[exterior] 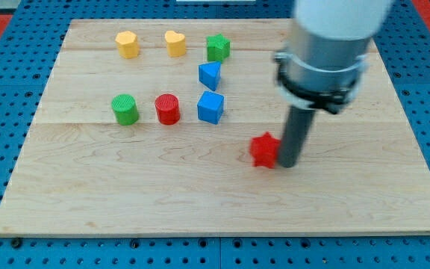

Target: Push the red star below the red circle

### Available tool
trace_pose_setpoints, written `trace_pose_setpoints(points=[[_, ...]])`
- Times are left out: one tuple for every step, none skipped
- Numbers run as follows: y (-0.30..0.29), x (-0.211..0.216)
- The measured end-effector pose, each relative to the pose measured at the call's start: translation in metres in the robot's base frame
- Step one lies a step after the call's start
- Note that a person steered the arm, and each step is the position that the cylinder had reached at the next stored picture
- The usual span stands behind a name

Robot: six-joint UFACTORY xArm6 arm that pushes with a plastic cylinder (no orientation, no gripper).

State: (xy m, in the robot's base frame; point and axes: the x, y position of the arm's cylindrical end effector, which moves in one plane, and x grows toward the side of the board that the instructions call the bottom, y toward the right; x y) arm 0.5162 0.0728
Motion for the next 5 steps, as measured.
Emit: trace_pose_setpoints(points=[[-0.018,-0.002],[0.06,-0.003],[0.043,-0.024],[-0.05,-0.026],[-0.15,-0.026]])
